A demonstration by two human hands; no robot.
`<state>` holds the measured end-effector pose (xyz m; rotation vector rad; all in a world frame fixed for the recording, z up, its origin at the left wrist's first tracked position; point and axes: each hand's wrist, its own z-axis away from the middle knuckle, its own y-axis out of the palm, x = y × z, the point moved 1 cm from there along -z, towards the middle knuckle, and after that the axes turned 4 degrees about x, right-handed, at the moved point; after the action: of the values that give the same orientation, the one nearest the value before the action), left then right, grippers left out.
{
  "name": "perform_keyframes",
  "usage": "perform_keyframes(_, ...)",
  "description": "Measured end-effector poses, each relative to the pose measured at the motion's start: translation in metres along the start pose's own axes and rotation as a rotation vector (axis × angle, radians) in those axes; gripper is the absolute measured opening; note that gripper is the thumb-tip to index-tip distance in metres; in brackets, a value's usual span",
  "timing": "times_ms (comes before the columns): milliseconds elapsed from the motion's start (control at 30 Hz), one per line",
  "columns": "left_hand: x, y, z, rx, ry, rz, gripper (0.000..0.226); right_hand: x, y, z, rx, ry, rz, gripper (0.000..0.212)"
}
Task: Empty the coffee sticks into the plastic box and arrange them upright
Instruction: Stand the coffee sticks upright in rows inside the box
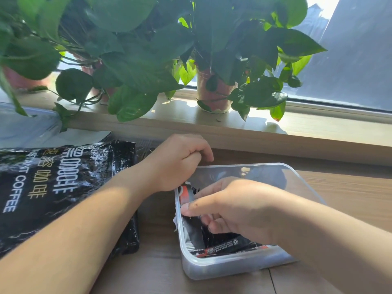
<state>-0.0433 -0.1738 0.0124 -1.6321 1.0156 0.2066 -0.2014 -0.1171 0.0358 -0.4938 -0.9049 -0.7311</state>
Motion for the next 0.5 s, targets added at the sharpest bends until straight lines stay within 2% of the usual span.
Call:
perform_keyframes(100,-0.0015,-0.0010,0.0014,0.007,-0.008,0.030,0.032,-0.0026,0.0020,0.0017,0.031,-0.012,-0.020,0.010)
perform_keyframes(400,0.0001,-0.0025,0.0025,0.015,0.005,0.090,0.029,-0.0029,0.0018,-0.0002,0.011,0.001,0.002,0.030)
perform_keyframes(500,0.0005,-0.0034,0.0029,0.022,0.006,0.091,0.030,-0.0009,0.0016,0.0008,0.019,-0.014,0.025,0.016)
